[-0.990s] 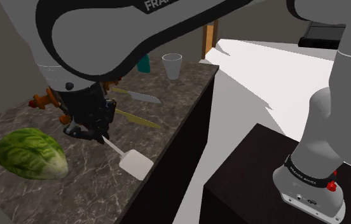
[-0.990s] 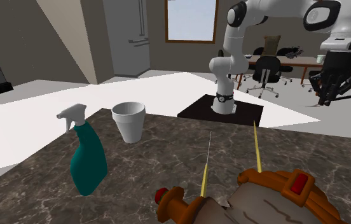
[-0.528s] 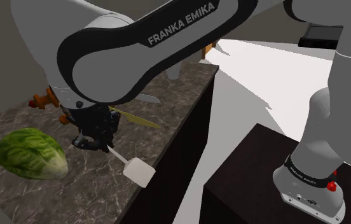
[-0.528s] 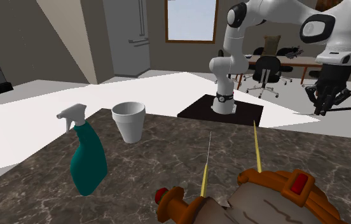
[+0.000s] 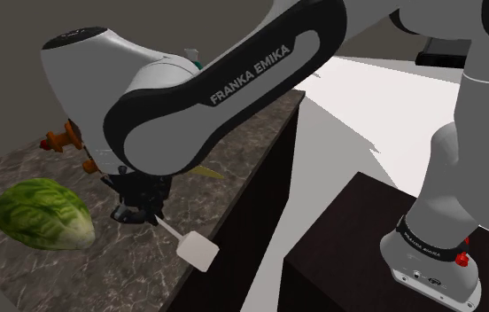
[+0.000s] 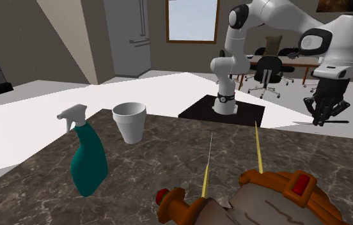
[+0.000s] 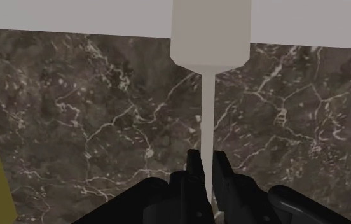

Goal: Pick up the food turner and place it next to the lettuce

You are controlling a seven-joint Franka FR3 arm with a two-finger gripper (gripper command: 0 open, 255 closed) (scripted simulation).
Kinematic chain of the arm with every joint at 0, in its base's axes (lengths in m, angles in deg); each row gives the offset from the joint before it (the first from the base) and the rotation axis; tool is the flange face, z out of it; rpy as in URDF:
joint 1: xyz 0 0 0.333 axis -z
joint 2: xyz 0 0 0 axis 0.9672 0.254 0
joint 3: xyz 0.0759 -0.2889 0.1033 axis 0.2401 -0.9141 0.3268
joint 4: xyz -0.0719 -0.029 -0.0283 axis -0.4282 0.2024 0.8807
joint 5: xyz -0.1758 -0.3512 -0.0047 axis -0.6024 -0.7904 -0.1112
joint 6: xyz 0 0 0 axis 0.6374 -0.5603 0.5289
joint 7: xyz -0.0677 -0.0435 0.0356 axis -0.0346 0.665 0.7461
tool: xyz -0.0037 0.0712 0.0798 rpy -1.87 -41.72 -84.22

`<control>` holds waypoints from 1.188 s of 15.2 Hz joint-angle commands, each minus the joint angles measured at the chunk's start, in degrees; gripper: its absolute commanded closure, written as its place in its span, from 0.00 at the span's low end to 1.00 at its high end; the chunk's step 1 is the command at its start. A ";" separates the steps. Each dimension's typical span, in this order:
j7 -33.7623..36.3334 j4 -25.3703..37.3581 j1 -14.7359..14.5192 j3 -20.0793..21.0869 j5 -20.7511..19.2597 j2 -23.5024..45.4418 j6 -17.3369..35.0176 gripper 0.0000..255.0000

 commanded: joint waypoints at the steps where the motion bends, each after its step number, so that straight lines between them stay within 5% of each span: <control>1: 0.14 -0.79 0.00 -0.15 -0.34 0.64 1.41 1.00; 11: 1.57 -4.37 -0.46 -0.90 -2.28 4.04 8.10 1.00; 18: 1.57 -4.37 -0.46 -0.90 -2.28 4.04 8.10 1.00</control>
